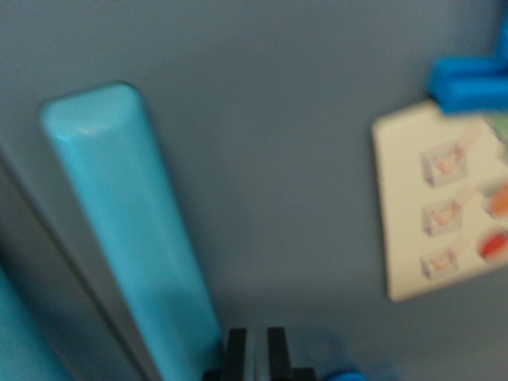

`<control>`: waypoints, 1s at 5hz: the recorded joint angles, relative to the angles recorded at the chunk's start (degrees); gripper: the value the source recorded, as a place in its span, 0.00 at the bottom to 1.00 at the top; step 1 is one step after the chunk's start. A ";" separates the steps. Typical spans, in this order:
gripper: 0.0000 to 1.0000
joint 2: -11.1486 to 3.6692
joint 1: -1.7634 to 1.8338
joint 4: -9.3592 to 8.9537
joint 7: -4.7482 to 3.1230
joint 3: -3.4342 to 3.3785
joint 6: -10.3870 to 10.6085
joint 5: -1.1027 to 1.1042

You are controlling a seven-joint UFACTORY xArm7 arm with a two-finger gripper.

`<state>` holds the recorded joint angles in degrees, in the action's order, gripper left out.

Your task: Close fridge door

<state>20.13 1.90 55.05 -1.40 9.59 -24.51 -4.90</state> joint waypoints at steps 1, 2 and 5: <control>1.00 0.00 0.00 0.00 0.00 0.00 0.00 0.00; 1.00 -2.39 0.00 2.28 0.00 -0.98 0.00 0.00; 1.00 -2.72 0.00 2.58 0.00 -1.14 0.00 0.00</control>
